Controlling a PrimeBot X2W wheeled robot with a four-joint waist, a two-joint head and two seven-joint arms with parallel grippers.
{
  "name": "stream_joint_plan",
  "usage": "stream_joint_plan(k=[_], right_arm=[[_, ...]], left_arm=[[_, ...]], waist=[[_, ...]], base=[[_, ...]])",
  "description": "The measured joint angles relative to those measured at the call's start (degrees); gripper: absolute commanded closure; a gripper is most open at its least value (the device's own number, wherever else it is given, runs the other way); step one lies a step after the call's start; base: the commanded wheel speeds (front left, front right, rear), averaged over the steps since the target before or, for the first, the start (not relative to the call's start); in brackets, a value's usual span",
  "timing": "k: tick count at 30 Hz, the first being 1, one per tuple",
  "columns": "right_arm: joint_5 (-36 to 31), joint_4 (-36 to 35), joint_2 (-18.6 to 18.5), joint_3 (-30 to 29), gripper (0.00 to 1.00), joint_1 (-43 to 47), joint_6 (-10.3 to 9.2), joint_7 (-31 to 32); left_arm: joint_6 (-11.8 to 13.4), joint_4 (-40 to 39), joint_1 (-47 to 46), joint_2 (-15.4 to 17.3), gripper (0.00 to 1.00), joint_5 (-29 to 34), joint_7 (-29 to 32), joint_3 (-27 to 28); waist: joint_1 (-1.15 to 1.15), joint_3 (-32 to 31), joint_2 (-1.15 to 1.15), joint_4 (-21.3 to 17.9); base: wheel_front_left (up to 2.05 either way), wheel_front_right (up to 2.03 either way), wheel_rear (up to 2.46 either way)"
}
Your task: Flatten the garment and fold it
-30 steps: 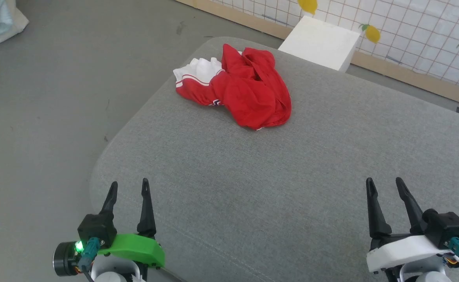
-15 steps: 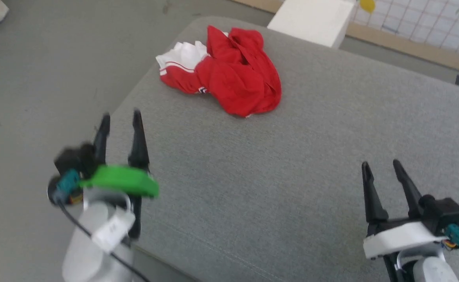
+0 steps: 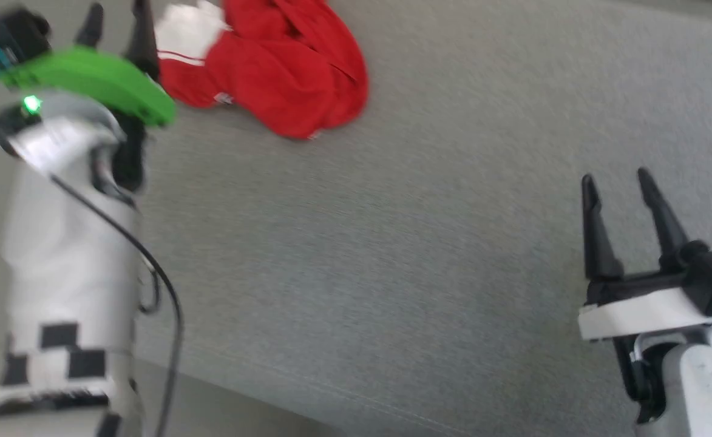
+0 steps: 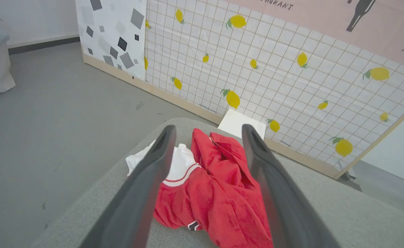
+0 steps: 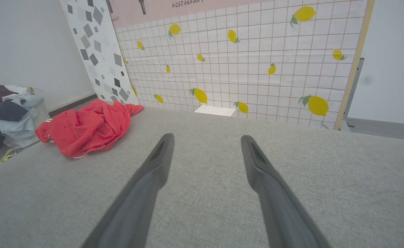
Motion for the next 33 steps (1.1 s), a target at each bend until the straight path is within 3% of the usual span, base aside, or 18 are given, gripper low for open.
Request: stream_joint_plan(k=[5, 9, 18, 23, 24, 27, 33], right_arm=[[0.09, -2.30, -0.13, -1.57, 0.00, -1.18, 0.00, -0.01], [0.42, -3.27, -0.16, -3.24, 0.00, -1.60, 0.00, -0.36], [0.68, -4.11, -0.14, -5.10, 0.00, -1.61, 0.00, -1.12], [0.74, -4.16, -0.13, -5.25, 0.00, -1.61, 0.00, -1.34], [0.74, -4.16, -0.12, -5.24, 0.00, -1.61, 0.00, -1.34], [0.74, -4.12, -0.11, -5.02, 0.00, -1.62, 0.00, -1.35], [0.74, -3.32, -0.07, -4.70, 0.00, -1.63, 0.00, -1.51]], left_arm=[[0.13, 4.63, -6.93, 2.82, 0.00, -3.02, 14.04, 0.56], [2.59, 6.46, -9.58, 4.37, 0.00, -4.22, 24.13, 0.33], [13.58, 6.43, -9.99, 6.84, 0.00, -2.61, 44.04, -1.71], [16.96, 1.23, -9.88, 8.62, 0.00, -1.75, 52.70, -2.58], [17.36, -0.21, -9.53, 8.75, 1.00, -1.74, 53.09, -2.53], [17.75, -3.74, -7.28, 8.68, 1.00, -1.66, 50.82, -1.81], [18.18, -8.00, -3.15, 7.50, 1.00, -1.88, 40.68, 0.10]], waist=[[0.00, 4.78, 0.00, -3.56], [0.00, 8.37, 0.00, -6.69], [0.00, 14.89, 0.00, -12.36], [-0.01, 16.90, 0.00, -13.79], [-0.01, 17.17, 0.00, -13.88], [-0.01, 17.26, 0.00, -13.81], [-0.01, 15.48, 0.00, -13.27]], base=[[0.00, 0.00, 0.00], [0.00, 0.00, 0.00], [0.00, 0.00, 0.00], [0.00, 0.00, 0.00], [0.00, 0.00, 0.00], [0.00, 0.00, 0.00], [0.00, 0.00, 0.00]])
